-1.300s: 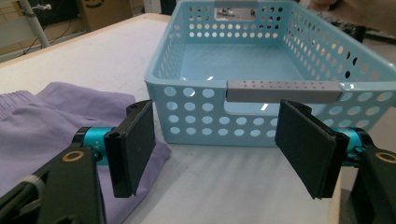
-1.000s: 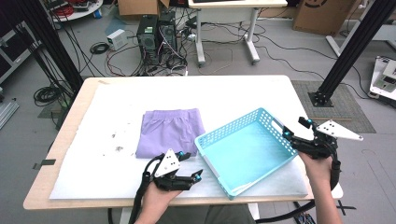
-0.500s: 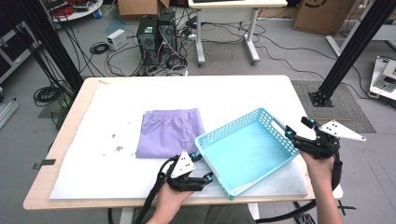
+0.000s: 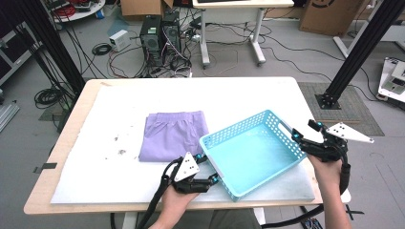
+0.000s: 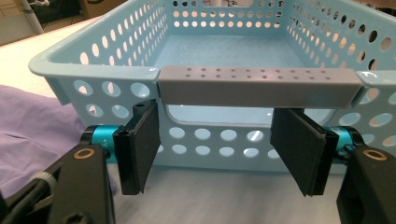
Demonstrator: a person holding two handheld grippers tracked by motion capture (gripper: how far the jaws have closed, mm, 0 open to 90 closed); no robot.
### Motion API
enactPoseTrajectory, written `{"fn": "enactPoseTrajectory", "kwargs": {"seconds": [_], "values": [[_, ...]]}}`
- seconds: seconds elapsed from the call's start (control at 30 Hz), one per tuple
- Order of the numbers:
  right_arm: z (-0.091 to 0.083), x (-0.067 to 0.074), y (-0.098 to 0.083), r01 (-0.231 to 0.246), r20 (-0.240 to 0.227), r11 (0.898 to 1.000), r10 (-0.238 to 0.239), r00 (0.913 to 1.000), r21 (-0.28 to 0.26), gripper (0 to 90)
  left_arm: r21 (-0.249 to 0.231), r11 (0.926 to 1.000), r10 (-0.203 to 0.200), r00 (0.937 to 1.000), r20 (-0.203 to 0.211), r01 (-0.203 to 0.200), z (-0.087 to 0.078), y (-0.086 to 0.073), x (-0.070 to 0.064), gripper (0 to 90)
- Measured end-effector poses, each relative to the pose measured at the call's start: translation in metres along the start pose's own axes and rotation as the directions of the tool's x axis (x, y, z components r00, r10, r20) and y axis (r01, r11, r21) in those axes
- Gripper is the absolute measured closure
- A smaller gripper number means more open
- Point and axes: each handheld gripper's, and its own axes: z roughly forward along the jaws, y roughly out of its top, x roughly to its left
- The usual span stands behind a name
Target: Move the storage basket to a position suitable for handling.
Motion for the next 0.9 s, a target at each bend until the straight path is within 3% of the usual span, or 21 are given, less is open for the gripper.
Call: {"fn": "enactPoseTrajectory", "kwargs": {"seconds": [0.07,0.2,0.3,0.37,0.4,0.43,0.5,0.53,0.77,0.9], "values": [[0.000,-0.003,-0.001,-0.014,-0.002,1.000,0.014,0.9999,0.018,26.3,-0.007,1.0000,0.000,1.0000,-0.009,0.000,-0.001,0.001,0.002,33.3],[0.004,-0.011,-0.006,-0.050,-0.004,0.994,0.051,0.9987,0.098,36.4,-0.017,0.9999,-0.001,0.9999,-0.013,0.000,-0.002,0.002,0.005,33.3],[0.010,-0.015,-0.013,-0.077,0.002,0.983,0.078,0.9970,0.169,42.7,-0.021,0.9998,0.004,0.9999,-0.014,-0.004,-0.002,0.003,0.005,33.4],[0.012,-0.016,-0.014,-0.082,0.007,0.980,0.082,0.9966,0.183,45.3,-0.023,0.9997,0.006,0.9999,-0.014,-0.006,-0.002,0.003,0.005,33.3],[0.013,-0.018,-0.016,-0.099,0.012,0.973,0.099,0.9950,0.207,48.4,-0.023,0.9997,0.006,0.9999,-0.013,-0.007,-0.002,0.003,0.005,33.3],[0.016,-0.020,-0.019,-0.110,0.005,0.965,0.113,0.9936,0.237,55.0,-0.022,0.9997,0.006,0.9999,-0.013,-0.006,-0.002,0.003,0.005,33.3],[0.017,-0.020,-0.020,-0.113,-0.005,0.961,0.118,0.9930,0.251,59.6,-0.022,0.9997,0.007,0.9999,-0.012,-0.007,-0.002,0.003,0.006,33.3],[0.019,-0.020,-0.021,-0.112,-0.037,0.957,0.126,0.9913,0.269,67.3,-0.022,0.9997,0.009,0.9999,-0.013,-0.009,-0.002,0.003,0.006,33.3],[0.019,-0.017,-0.020,-0.131,-0.039,0.951,0.148,0.9883,0.281,71.4,-0.019,0.9997,0.014,0.9999,0.005,-0.014,-0.002,0.005,0.008,33.8],[0.021,-0.014,-0.020,-0.130,-0.034,0.951,0.145,0.9888,0.281,71.2,-0.038,0.9992,0.009,0.9999,-0.010,-0.009,-0.008,0.009,0.015,33.7]]}}
